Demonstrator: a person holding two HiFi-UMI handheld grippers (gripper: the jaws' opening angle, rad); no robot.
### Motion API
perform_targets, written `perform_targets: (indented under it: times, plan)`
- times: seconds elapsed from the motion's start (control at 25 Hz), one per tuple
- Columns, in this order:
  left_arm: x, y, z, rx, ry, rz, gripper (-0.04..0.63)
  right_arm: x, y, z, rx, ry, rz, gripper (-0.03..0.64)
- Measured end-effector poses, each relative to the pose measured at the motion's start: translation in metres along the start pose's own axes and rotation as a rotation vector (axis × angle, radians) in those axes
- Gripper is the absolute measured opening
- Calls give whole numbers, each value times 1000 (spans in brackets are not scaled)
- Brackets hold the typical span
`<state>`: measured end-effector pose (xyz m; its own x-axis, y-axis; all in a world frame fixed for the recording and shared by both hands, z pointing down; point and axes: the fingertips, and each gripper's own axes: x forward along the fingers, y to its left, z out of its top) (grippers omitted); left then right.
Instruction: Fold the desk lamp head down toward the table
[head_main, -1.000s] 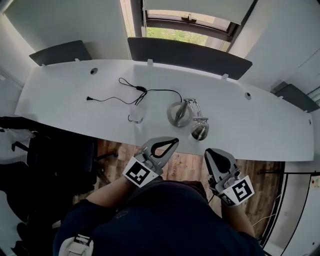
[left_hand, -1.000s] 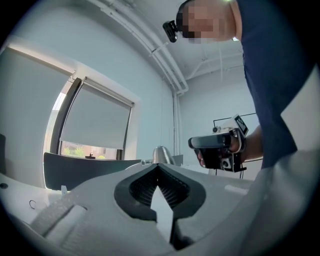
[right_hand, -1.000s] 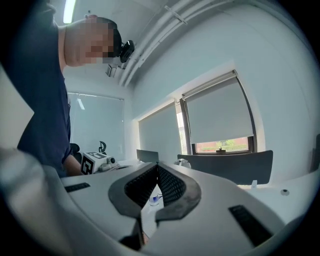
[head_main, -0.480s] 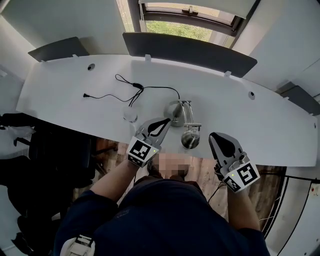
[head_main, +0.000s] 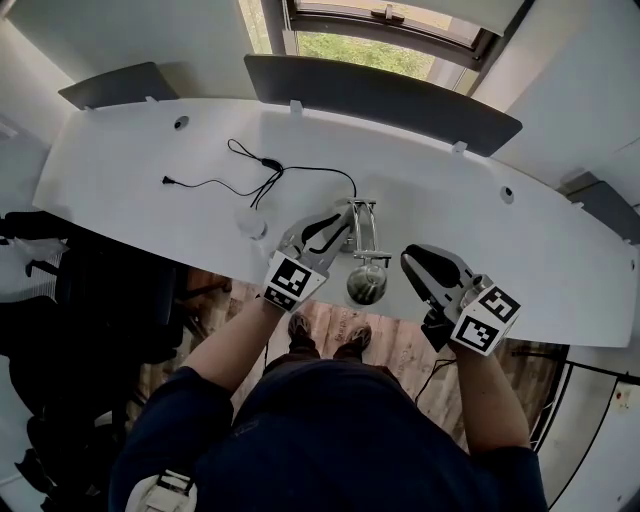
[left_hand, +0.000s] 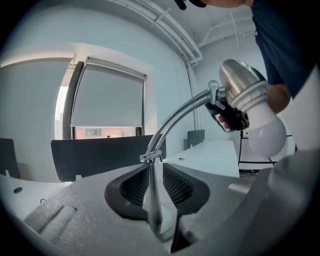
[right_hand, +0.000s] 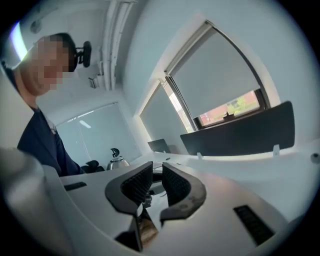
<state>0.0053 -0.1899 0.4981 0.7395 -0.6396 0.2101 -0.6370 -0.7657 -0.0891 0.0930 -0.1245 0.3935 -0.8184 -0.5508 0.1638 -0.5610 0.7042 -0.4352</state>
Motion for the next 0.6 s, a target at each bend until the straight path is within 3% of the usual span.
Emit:
perform_targets:
  times: [0.16, 0.6]
  plan:
    - [12, 3, -2, 25, -6, -18, 103, 15, -11, -1, 186, 46, 78, 72]
    - [35, 13, -5, 136, -21, -88, 149, 51, -8, -9, 539, 235, 275, 147]
